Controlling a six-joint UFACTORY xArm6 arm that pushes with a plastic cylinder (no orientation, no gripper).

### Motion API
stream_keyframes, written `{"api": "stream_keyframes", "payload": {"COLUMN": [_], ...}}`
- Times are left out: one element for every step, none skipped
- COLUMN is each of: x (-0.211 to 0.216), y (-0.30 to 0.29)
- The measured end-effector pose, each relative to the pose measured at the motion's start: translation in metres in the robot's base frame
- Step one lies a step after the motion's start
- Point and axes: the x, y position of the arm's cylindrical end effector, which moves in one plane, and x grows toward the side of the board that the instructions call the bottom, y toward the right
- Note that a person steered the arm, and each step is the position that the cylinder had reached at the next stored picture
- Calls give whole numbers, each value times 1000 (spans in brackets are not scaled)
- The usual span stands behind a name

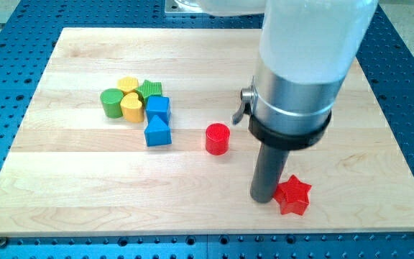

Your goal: Move the red star towards the bottom right side corner of the board

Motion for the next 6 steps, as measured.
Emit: {"api": "stream_keyframes", "payload": {"x": [1,16,33,32,32,25], "y": [56,24,33,92,155,163]}}
